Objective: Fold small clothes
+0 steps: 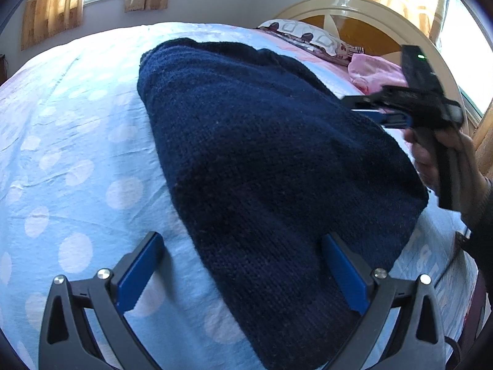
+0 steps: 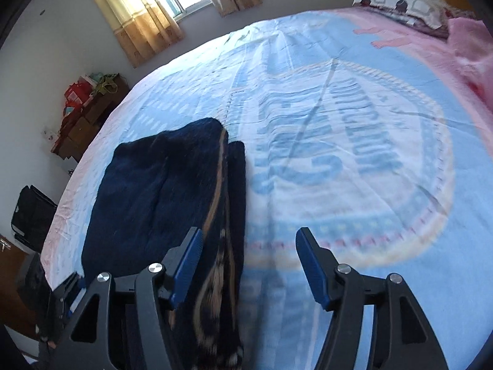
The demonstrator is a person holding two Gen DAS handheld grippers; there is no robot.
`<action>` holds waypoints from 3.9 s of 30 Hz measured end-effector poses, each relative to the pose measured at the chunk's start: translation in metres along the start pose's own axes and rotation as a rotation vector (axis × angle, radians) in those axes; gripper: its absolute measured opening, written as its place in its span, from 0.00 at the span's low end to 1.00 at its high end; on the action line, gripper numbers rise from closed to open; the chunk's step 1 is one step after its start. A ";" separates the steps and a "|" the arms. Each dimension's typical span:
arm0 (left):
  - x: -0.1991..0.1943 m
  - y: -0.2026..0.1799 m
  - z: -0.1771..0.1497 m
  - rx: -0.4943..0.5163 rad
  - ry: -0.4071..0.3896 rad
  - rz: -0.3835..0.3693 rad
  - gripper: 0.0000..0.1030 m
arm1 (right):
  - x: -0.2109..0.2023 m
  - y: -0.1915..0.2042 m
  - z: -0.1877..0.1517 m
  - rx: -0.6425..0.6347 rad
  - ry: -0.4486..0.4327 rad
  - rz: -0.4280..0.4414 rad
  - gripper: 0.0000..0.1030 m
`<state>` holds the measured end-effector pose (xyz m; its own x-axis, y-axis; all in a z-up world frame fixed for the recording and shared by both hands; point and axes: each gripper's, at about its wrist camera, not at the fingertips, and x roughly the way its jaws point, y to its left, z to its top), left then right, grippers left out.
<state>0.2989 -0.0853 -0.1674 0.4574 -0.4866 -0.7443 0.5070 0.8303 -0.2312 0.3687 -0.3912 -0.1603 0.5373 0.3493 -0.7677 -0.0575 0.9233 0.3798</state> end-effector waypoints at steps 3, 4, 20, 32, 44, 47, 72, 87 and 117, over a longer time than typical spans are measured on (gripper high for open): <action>0.000 0.001 -0.001 -0.004 0.001 -0.006 1.00 | 0.020 -0.008 0.011 0.046 0.026 0.052 0.68; 0.000 0.001 -0.001 -0.006 0.001 -0.007 1.00 | 0.024 -0.012 0.014 0.065 0.024 0.064 0.71; 0.004 0.003 0.007 -0.022 0.011 -0.002 1.00 | 0.079 -0.008 0.047 0.082 0.067 0.251 0.75; 0.005 -0.011 0.009 0.024 0.009 -0.025 0.86 | 0.086 0.010 0.050 0.073 0.046 0.341 0.34; 0.015 -0.026 0.017 0.032 0.029 -0.003 0.93 | 0.101 0.003 0.049 0.138 0.061 0.348 0.49; 0.012 -0.030 0.017 0.048 0.013 -0.005 0.73 | 0.102 0.001 0.050 0.153 0.078 0.387 0.37; -0.101 -0.019 -0.012 0.067 -0.102 0.063 0.21 | 0.026 0.111 0.023 0.035 -0.055 0.449 0.30; -0.181 0.029 -0.059 -0.046 -0.154 0.222 0.21 | 0.044 0.237 0.007 -0.061 -0.010 0.601 0.30; -0.247 0.060 -0.142 -0.213 -0.211 0.372 0.21 | 0.106 0.430 -0.040 -0.248 0.148 0.682 0.29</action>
<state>0.1126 0.1231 -0.0857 0.7288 -0.1718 -0.6628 0.1298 0.9851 -0.1126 0.3678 0.0493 -0.0990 0.1960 0.8599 -0.4713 -0.5356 0.4965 0.6831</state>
